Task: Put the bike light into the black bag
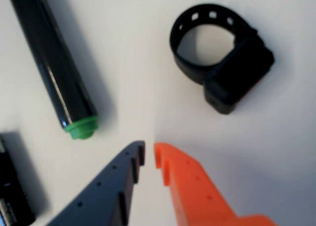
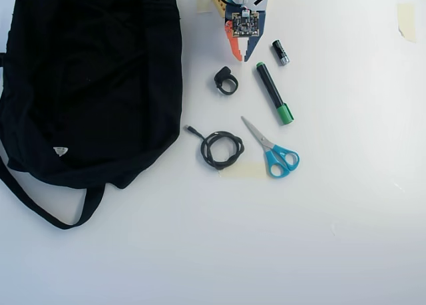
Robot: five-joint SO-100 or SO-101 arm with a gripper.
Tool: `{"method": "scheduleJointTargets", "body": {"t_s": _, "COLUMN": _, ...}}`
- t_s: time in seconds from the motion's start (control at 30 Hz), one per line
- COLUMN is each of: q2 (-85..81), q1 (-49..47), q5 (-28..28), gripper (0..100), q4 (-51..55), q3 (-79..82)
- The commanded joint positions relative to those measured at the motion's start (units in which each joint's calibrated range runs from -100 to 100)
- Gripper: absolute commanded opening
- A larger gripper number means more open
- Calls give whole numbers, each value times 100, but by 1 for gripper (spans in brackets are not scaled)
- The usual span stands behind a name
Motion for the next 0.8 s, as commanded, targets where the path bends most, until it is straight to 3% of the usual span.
{"method": "scheduleJointTargets", "body": {"t_s": 0.0, "q2": -75, "q1": 26, "q5": -19, "gripper": 2, "q4": 43, "q3": 203}}
{"method": "scheduleJointTargets", "body": {"t_s": 0.77, "q2": -66, "q1": 4, "q5": -19, "gripper": 2, "q4": 18, "q3": 194}}
